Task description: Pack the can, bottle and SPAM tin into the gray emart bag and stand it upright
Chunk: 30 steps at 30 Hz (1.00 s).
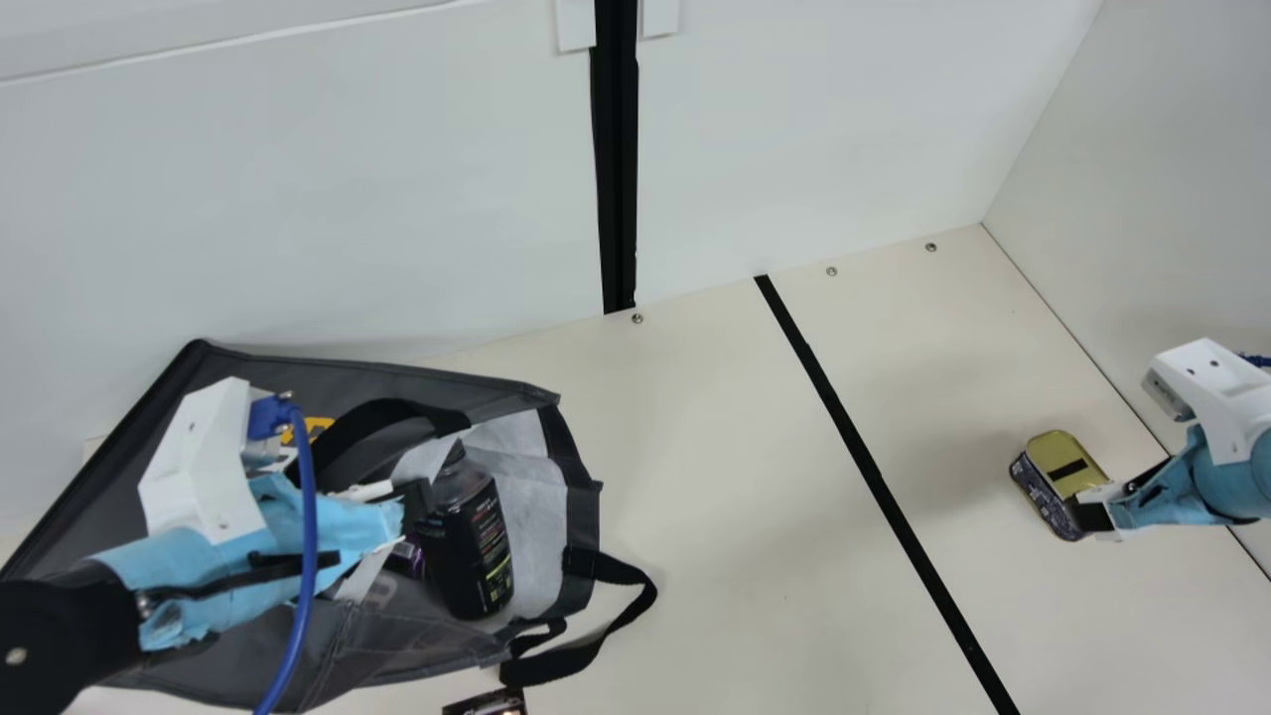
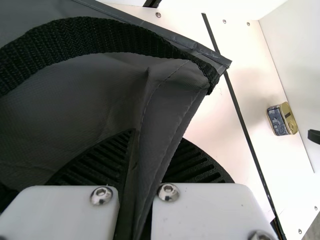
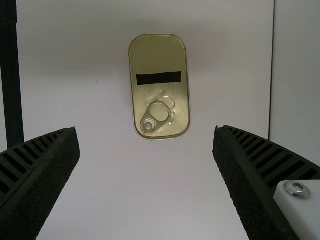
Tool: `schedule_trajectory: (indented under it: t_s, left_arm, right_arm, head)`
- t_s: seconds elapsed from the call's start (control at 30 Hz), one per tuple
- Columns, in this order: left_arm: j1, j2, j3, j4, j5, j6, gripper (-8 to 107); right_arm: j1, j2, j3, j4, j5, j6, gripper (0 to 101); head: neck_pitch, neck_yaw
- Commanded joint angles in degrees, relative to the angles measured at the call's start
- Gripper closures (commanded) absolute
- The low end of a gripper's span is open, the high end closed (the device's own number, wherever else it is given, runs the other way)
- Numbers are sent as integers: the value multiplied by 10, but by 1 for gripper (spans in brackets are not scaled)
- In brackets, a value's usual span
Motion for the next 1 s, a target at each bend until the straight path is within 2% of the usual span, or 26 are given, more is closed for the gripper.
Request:
schedule_trajectory:
  t_s: [0.0,0.5,0.97]
  left_arm:
    - [0,0,0,0,0,0,107]
    - [0,0,0,0,0,0,107]
    - [0,0,0,0,0,0,107]
  right_arm:
    - [4,8,1,-1,-8,4,6]
    - [49,91,-15,-14,-64,32,6]
    - [65,170,-45,-25,-89,47,6]
  head:
    - [-13,-1]
    - [-13,-1]
    - [-13,-1]
